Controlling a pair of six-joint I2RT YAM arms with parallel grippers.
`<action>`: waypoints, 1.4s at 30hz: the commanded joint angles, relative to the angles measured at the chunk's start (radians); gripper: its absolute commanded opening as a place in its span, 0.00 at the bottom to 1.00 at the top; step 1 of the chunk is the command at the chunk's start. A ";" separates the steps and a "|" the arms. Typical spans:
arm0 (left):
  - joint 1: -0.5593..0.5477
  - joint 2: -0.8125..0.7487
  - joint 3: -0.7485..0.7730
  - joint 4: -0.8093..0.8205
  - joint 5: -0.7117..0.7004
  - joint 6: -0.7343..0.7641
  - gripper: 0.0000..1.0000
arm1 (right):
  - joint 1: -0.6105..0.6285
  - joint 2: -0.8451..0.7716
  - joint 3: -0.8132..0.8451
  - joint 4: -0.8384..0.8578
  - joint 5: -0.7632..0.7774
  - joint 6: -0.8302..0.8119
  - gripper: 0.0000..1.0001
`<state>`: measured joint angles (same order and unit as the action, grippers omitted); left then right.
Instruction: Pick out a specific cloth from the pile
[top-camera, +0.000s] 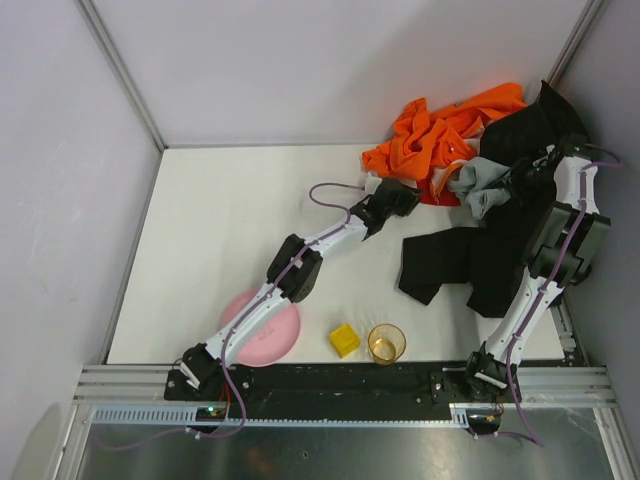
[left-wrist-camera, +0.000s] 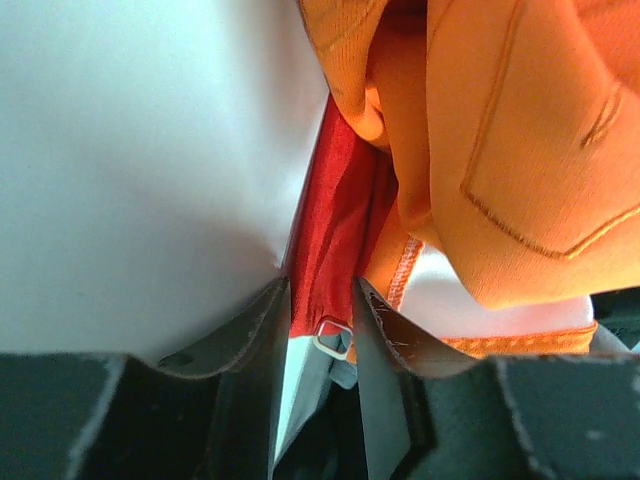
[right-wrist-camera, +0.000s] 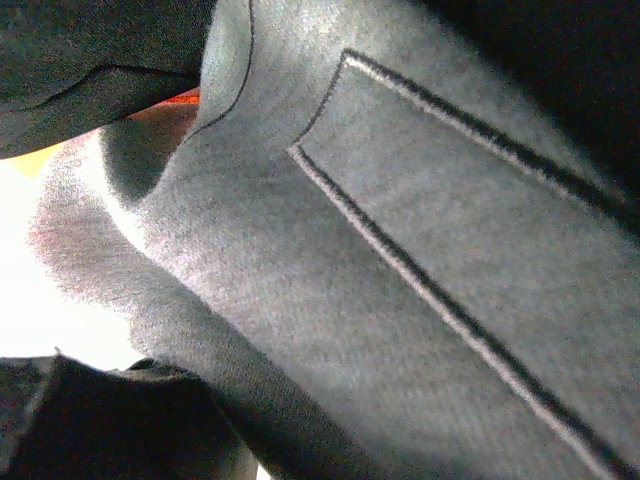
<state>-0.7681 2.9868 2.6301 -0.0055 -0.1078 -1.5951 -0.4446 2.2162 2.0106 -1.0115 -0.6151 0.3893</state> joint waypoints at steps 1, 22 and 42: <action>-0.024 0.012 0.037 0.000 -0.033 0.037 0.39 | -0.031 -0.002 0.004 0.036 -0.003 0.015 0.00; -0.017 -0.020 -0.032 0.112 -0.037 0.087 0.01 | -0.031 -0.037 -0.046 0.043 -0.022 0.006 0.00; 0.074 -0.454 -0.632 0.168 0.184 0.312 0.01 | -0.032 -0.082 -0.070 0.075 -0.094 -0.003 0.26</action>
<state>-0.7025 2.6671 2.0743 0.1837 0.0299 -1.3705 -0.4587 2.2101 1.9480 -0.9600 -0.6735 0.3878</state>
